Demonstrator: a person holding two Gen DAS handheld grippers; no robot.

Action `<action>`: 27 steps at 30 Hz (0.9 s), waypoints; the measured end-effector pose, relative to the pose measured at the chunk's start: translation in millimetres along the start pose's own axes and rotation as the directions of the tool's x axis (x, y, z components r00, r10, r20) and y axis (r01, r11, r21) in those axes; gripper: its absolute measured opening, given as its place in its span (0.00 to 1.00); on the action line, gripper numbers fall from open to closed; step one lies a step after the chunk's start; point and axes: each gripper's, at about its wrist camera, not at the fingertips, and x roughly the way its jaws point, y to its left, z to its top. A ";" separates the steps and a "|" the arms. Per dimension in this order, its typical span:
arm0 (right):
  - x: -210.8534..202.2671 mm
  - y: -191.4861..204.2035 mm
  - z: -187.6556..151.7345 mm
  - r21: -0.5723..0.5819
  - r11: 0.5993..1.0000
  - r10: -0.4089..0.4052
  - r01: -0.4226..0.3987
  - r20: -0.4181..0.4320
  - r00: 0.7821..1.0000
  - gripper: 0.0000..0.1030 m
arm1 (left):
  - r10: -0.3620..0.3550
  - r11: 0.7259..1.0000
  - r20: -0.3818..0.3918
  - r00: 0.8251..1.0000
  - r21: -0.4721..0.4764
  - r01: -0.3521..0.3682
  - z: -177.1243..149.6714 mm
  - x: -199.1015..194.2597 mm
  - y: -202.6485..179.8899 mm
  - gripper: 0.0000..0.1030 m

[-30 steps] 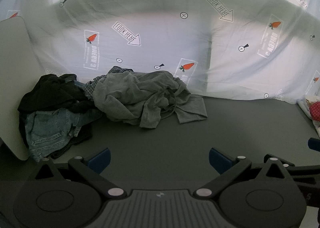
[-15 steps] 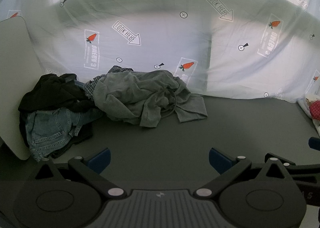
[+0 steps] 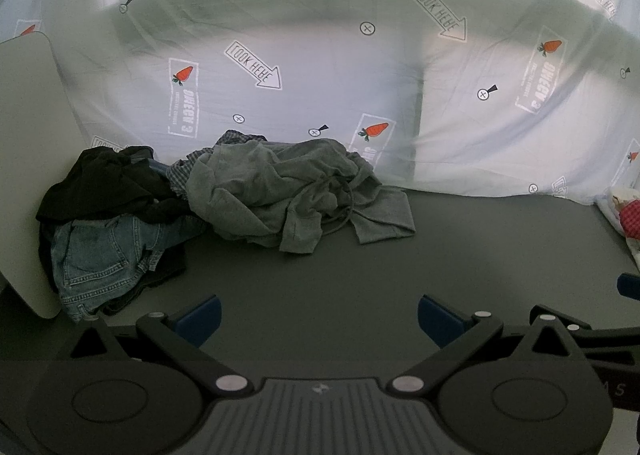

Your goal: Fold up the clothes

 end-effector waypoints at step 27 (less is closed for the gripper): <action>95.9 -10.6 41.2 0.036 0.998 -0.041 0.041 -0.024 0.999 1.00 | -0.031 0.997 -0.049 0.998 -0.066 0.028 34.2 84.6 11.7 1.00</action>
